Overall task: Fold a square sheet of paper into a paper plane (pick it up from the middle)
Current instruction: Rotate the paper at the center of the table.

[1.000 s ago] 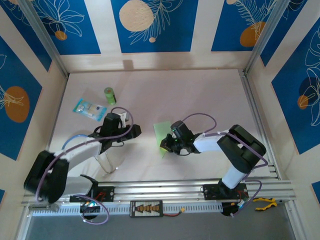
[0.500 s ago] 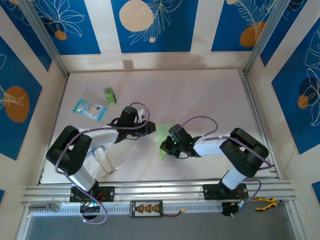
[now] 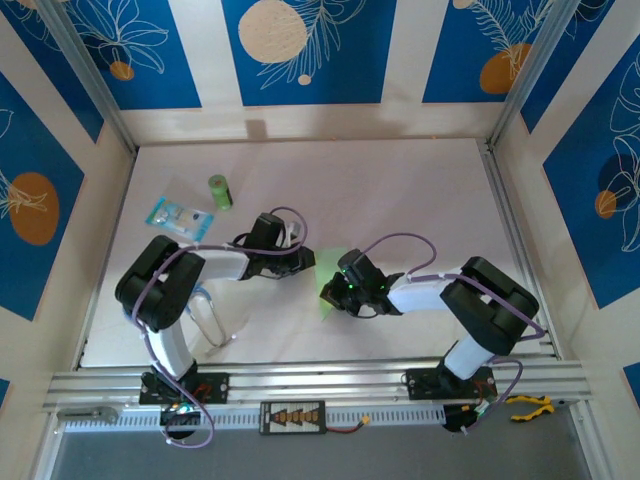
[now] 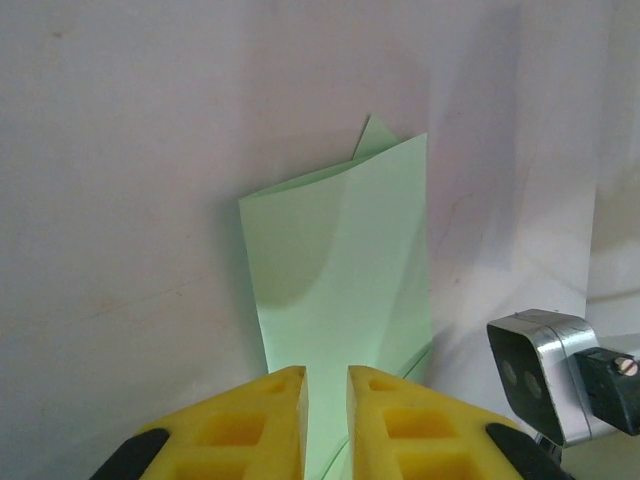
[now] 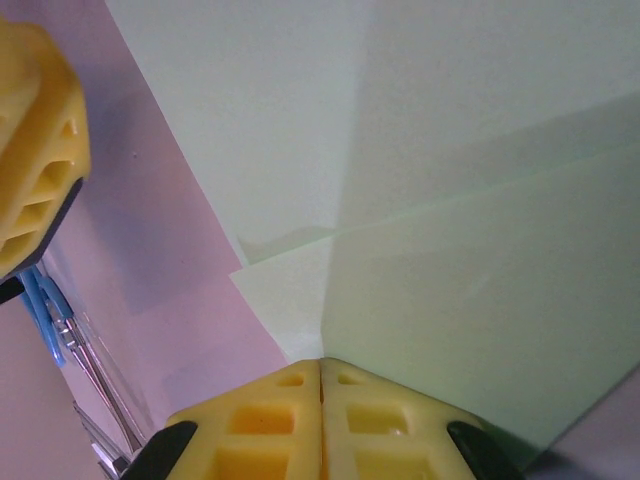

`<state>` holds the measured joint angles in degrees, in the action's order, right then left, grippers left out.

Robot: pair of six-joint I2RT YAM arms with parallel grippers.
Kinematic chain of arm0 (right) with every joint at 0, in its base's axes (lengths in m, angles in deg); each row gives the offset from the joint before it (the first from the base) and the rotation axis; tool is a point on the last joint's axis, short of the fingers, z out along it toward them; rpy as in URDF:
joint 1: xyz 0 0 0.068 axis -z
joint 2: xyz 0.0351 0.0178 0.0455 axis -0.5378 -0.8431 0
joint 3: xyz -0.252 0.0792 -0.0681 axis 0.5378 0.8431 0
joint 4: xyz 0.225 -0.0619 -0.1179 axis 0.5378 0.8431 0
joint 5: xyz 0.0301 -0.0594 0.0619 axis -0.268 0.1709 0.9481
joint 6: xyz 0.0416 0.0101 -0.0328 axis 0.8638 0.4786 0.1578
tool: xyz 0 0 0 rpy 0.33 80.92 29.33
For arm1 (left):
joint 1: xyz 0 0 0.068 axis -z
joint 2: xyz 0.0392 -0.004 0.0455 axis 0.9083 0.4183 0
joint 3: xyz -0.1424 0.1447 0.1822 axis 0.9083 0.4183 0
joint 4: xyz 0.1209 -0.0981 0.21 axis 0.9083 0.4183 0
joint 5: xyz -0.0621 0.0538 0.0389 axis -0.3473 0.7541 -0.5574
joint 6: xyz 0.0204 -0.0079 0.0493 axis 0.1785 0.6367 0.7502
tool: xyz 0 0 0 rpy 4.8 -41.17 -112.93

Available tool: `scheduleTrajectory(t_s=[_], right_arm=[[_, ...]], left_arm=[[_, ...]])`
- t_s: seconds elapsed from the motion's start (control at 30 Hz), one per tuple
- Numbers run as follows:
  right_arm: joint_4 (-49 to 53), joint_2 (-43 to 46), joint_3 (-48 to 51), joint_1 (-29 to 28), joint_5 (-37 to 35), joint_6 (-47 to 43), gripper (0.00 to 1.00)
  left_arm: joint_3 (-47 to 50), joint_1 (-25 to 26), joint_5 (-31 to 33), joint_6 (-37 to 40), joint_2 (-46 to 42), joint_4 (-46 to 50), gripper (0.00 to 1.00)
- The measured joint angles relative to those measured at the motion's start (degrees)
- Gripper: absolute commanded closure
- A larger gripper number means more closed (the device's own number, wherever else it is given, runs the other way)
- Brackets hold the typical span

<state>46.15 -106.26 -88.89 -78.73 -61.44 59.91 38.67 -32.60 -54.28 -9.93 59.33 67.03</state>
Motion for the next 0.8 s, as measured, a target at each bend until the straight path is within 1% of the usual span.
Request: scheduleTrajectory(t_s=[0.23, 0.4, 0.63, 0.8], right_arm=[[-0.3, 0.0, 0.2, 0.0, 0.1, 0.0, 0.92], [-0.6, 0.0, 0.3, 0.0, 0.1, 0.0, 0.91], [-0.9, 0.1, 0.6, 0.0, 0.1, 0.0, 0.92], [-0.9, 0.1, 0.6, -0.4, 0.1, 0.0, 0.90]], left_arm=[[-0.7, 0.5, -1.4, -0.1, 2.9, -0.2, 0.84], [-0.7, 1.3, -1.3, -0.7, 2.5, -2.1, 0.84], [-0.2, 1.6, 0.3, -1.1, -0.7, -3.2, 0.84], [-0.5, 1.6, -1.3, -1.6, 1.5, -5.0, 0.85]])
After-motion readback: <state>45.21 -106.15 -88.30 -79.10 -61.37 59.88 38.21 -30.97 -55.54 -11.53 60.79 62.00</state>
